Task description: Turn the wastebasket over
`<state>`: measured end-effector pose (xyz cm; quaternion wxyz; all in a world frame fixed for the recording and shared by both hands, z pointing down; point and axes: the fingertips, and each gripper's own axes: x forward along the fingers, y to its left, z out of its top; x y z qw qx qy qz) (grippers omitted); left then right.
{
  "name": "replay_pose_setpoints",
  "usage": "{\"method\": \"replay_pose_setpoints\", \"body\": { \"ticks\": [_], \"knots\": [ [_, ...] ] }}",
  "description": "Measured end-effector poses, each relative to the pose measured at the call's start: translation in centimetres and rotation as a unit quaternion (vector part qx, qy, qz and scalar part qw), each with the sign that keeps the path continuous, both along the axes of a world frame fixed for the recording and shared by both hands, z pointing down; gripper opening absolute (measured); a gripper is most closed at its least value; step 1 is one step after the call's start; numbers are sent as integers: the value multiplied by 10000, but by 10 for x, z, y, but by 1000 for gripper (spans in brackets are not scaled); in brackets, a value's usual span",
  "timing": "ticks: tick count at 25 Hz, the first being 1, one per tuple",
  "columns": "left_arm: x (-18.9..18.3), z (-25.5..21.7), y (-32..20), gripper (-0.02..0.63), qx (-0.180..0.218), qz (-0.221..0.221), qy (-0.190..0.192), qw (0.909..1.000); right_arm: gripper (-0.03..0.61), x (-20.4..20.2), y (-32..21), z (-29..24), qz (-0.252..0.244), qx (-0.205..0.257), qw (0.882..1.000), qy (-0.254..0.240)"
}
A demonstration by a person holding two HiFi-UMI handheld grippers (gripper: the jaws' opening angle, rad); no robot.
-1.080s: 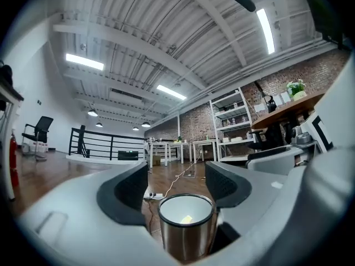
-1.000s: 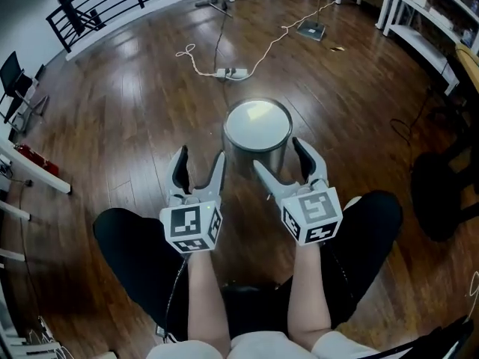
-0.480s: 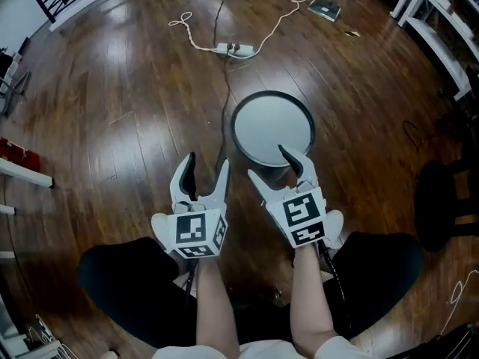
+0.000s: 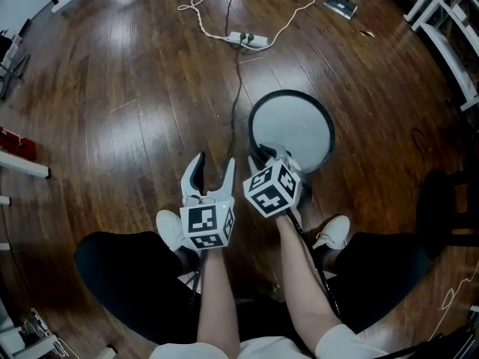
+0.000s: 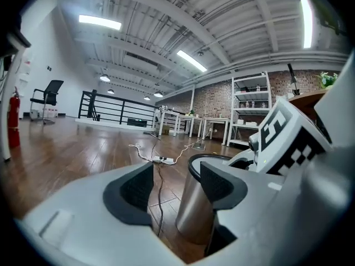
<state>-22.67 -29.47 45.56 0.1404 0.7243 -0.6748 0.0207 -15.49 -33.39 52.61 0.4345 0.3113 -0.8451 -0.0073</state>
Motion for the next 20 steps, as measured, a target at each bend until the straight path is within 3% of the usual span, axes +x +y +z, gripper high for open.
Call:
{"method": "replay_pose_setpoints", "body": {
  "ticks": [1, 3, 7, 10, 13, 15, 17, 20],
  "knots": [
    [-1, 2, -1, 288, -28, 4, 22, 10000, 91, 1, -2, 3, 37, 131, 9998, 115],
    [-3, 5, -1, 288, -73, -9, 79, 9999, 77, 2, -1, 4, 36, 180, 9997, 144],
    [-9, 5, -2, 285, -103, -65, 146, 9998, 63, 2, 6, -4, -110, -131, 9997, -193],
    [-19, 1, 0, 281, -87, -184, 159, 9997, 58, 9, 9, -29, -83, -156, 9968, -785],
    [-24, -1, 2, 277, -93, -261, 155, 9995, 55, 27, 9, -62, 45, -211, 9852, -1702],
    [-23, 0, 4, 276, -102, -261, 137, 9995, 55, 44, 13, -79, 213, -338, 9691, -2434],
    [-18, 2, 5, 276, -109, -228, 129, 9996, 54, 68, 16, -87, 568, -494, 9437, -3222],
    [-9, 8, 6, 276, -199, -153, 140, 9996, 54, 115, 19, -80, 1362, -843, 8861, -4348]
  ]
}}
